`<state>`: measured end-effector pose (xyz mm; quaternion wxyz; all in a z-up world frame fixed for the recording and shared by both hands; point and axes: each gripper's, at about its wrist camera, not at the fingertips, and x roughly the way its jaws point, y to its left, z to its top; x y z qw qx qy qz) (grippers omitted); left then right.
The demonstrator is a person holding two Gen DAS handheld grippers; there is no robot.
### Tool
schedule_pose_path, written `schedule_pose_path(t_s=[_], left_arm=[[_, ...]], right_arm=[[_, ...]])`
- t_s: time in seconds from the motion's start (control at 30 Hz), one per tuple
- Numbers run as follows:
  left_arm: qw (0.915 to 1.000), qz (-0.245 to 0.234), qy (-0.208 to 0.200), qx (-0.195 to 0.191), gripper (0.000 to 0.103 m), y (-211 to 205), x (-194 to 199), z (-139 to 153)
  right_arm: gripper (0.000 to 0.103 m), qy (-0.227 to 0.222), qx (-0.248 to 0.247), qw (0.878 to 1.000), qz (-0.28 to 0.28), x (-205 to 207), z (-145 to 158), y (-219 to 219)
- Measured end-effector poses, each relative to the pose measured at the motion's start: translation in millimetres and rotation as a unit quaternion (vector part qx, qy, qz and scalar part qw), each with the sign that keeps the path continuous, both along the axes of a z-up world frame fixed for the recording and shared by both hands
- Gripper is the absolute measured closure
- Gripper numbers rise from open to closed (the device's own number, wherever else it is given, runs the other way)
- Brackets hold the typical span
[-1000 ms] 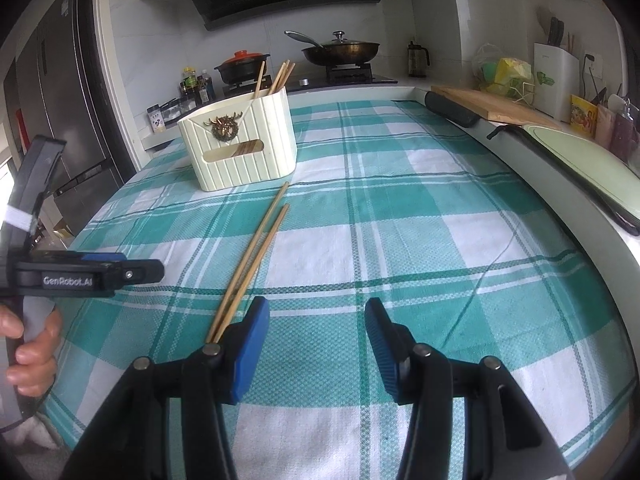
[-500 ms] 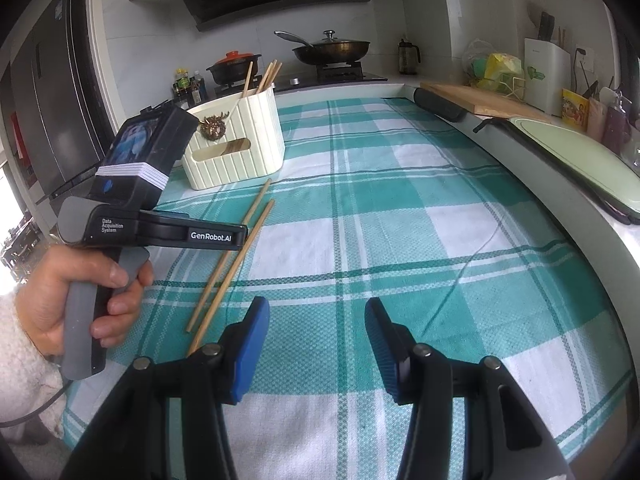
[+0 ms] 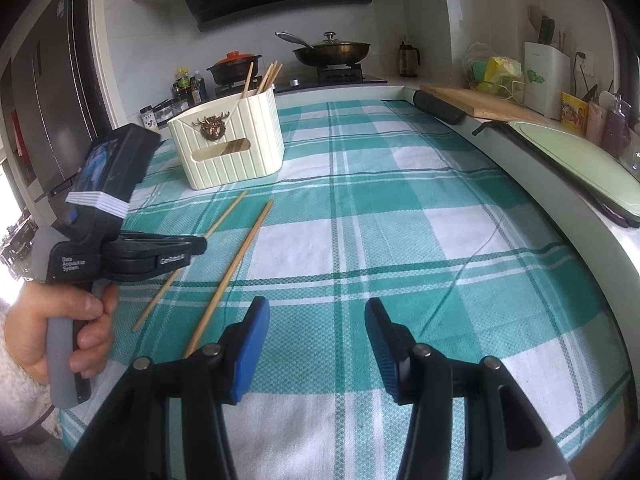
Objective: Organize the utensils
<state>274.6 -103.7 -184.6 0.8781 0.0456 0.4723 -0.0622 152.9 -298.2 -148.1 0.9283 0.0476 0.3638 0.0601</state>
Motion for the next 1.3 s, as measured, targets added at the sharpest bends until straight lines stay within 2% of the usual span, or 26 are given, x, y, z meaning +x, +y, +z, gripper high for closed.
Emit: schedule_pose_path(t_s=[0.2,0.3,0.37,0.4,0.47,0.53,0.67,0.87,1.0,1.3], left_arm=[[0.9975,0.068,0.011,-0.017,0.097,65,-46,-2],[0.9967,0.078,0.007,-0.021,0.097,83,-63,-1],[0.9960,0.079,0.006,-0.043,0.094,93,-69,1],[0.9958,0.078,0.003,-0.048,0.090,97,-72,3],[0.9955,0.077,-0.002,-0.056,0.059,102,-74,7],[0.9945,0.074,-0.010,-0.073,0.045,110,-75,14],[0.9934,0.055,-0.015,-0.100,0.036,123,-76,25],[0.9922,0.052,-0.023,-0.111,0.033,138,-80,32],[0.9914,0.055,-0.029,-0.115,0.033,144,-83,37],[0.9917,0.067,-0.036,-0.103,0.030,154,-91,38]], right_arm=[[0.052,0.013,-0.002,1.000,0.004,2,-7,5],[0.052,0.017,-0.006,1.000,0.015,4,-9,14],[0.052,0.022,-0.004,0.999,0.023,5,-11,22],[0.052,0.025,0.000,0.999,0.028,6,-11,24],[0.052,0.025,0.008,0.999,0.030,8,-7,24],[0.052,0.022,0.010,0.999,0.026,11,-2,21],[0.052,0.037,0.022,0.999,0.009,23,4,14],[0.052,0.097,0.052,0.992,0.060,59,-2,48],[0.052,0.103,-0.006,0.992,0.077,81,-9,84],[0.052,0.132,-0.075,0.984,0.095,87,-28,114]])
